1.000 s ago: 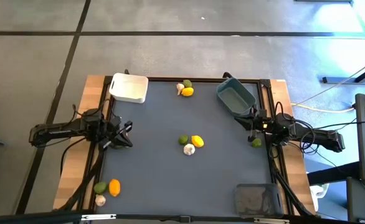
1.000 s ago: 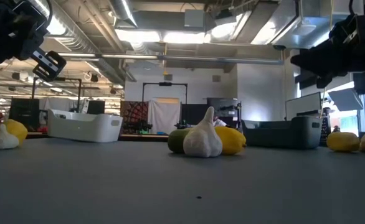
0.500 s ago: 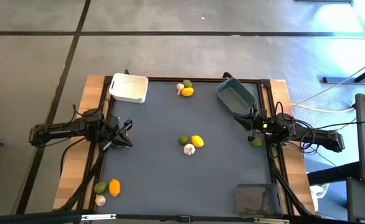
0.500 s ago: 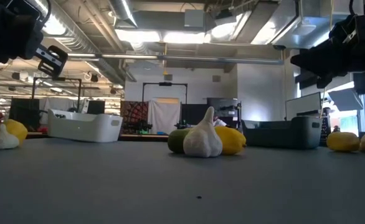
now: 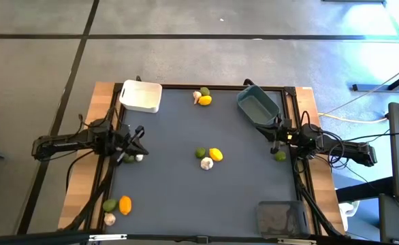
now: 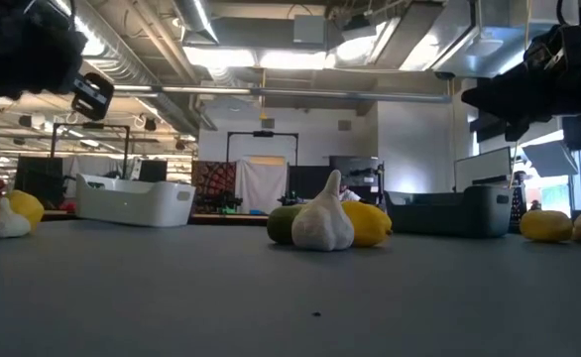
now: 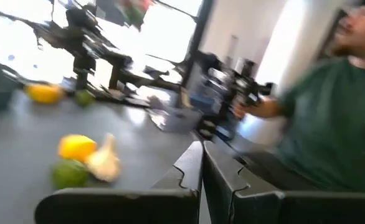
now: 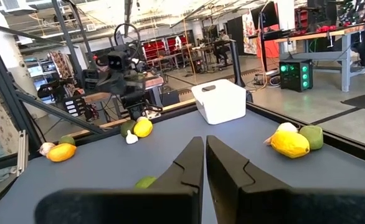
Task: Sort produce into baskets
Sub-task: Put the lemon into the blue bin
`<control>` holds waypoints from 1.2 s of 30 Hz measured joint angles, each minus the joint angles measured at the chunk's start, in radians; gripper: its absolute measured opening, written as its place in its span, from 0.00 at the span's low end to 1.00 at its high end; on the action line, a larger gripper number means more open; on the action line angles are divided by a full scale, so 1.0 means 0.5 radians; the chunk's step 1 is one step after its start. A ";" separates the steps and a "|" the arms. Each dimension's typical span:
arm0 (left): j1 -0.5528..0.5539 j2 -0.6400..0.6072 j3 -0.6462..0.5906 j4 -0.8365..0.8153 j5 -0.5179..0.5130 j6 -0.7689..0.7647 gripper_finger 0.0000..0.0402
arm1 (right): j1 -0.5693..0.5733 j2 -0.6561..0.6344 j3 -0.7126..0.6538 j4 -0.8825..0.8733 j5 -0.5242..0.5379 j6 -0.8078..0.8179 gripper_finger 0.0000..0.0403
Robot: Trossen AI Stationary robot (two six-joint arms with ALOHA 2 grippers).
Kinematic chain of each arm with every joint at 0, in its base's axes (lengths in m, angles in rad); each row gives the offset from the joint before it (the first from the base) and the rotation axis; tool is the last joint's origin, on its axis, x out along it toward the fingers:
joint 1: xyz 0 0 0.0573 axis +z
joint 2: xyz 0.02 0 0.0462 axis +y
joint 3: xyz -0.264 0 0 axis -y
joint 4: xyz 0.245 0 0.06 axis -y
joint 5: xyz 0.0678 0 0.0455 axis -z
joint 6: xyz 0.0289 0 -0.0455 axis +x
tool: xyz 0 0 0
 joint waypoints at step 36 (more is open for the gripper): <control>-0.126 0.773 0.200 0.585 -1.042 -0.101 0.00 | 0.000 1.461 0.614 0.511 -0.336 -0.061 0.05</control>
